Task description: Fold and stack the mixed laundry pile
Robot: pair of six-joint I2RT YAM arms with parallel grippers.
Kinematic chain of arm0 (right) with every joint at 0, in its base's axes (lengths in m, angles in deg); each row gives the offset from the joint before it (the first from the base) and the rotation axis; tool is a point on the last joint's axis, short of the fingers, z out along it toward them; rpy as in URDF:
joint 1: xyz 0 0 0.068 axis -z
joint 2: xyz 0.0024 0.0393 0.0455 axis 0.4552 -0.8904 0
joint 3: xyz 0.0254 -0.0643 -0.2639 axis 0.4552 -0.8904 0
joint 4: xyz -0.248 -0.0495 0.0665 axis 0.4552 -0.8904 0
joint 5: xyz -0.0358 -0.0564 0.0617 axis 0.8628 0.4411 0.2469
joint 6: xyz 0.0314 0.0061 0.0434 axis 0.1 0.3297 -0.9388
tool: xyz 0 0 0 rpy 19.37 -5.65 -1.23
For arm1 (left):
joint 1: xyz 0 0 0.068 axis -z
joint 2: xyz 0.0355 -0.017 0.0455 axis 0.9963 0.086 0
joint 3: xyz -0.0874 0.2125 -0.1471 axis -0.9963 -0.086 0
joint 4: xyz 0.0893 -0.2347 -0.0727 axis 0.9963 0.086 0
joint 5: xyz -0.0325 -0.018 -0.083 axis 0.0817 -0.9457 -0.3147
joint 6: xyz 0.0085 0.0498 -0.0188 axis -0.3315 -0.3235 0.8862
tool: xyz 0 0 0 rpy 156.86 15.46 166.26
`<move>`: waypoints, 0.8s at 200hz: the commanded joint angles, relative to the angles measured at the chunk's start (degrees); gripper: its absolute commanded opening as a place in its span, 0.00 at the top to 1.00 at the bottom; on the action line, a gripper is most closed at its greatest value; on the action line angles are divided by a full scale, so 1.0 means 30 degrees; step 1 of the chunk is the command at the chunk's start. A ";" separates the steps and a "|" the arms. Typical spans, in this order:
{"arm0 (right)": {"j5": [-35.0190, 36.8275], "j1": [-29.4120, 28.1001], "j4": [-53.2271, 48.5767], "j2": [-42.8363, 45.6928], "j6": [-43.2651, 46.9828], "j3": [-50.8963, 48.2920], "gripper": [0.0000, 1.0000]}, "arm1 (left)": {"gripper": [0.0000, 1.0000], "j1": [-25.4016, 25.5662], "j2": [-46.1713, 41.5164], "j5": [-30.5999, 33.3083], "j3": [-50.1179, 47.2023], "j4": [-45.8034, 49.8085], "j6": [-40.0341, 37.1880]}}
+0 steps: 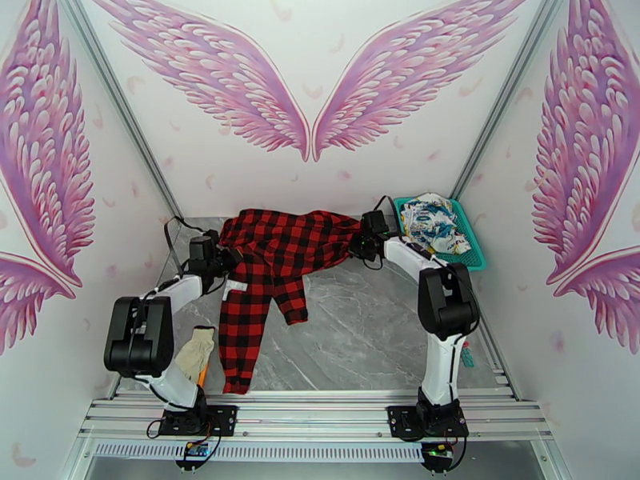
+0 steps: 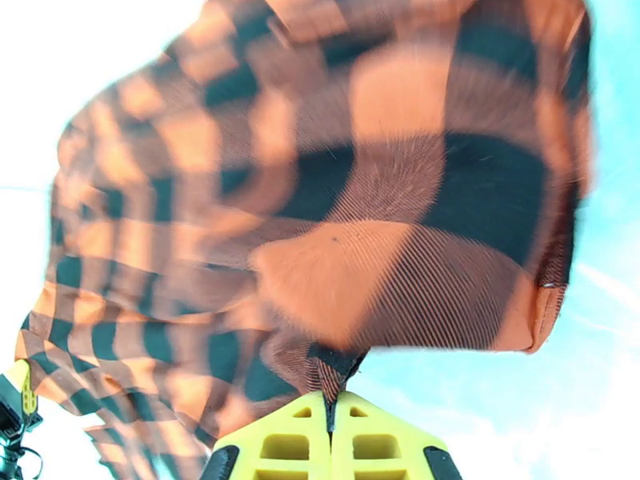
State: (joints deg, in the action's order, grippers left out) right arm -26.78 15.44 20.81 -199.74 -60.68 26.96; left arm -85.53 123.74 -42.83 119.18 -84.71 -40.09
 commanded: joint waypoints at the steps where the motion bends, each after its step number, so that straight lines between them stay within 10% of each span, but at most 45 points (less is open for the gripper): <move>1: 0.0577 0.0534 0.0551 0.3463 0.0099 -0.0861 1.00 | 1.00 -0.0019 -0.3695 -0.0593 0.0849 0.1820 -0.1144; 94: 0.3646 0.1397 -0.4137 1.5692 0.3280 0.0594 1.00 | 1.00 0.1064 -1.2070 -0.1200 1.0793 1.1554 -0.3828; 160: 0.1781 0.1787 -0.3419 0.8872 0.2790 0.7215 1.00 | 1.00 0.0274 -0.3772 -0.1357 1.9355 1.1795 -0.4779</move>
State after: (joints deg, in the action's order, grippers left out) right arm -19.70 19.83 9.83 -159.50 -50.76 43.28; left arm -82.65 97.68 -47.68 169.02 -51.53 -53.14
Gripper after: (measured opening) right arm 0.067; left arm 0.063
